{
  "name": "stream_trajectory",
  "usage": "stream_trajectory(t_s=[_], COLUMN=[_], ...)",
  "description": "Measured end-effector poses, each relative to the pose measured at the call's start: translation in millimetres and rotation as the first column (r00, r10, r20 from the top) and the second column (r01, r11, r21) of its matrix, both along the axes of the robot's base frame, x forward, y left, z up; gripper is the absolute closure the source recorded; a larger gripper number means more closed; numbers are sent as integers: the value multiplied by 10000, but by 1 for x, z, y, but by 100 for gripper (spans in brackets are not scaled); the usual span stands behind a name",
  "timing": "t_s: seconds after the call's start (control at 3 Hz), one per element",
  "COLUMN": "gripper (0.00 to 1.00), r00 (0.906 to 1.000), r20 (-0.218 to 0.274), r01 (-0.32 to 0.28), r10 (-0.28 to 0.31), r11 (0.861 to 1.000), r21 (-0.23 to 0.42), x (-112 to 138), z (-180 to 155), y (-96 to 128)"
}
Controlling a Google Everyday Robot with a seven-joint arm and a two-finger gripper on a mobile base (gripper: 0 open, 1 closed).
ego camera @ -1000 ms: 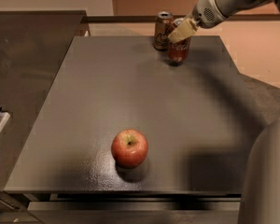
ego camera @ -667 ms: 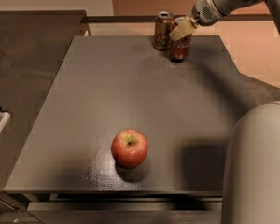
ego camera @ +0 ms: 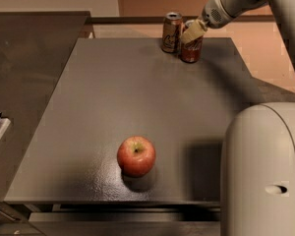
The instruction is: Move coke can near orange can
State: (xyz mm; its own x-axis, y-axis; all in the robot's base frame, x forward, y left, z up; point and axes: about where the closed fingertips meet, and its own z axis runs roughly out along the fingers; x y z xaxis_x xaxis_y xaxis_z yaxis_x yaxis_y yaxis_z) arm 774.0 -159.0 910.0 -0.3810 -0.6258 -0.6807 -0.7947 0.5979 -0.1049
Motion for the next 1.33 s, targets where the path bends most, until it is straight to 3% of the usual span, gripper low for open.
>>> stream_trajectory(t_s=[0.67, 1.0, 1.33], gripper=[12, 0, 0], r00=[10000, 9999, 9999], r20=[-25, -70, -72], r01=[-92, -122, -123], r10=[91, 122, 123], r11=[10000, 9999, 9999], r21=[-10, -5, -5], x=[5, 6, 6], z=[-7, -10, -10], y=[0, 2, 2])
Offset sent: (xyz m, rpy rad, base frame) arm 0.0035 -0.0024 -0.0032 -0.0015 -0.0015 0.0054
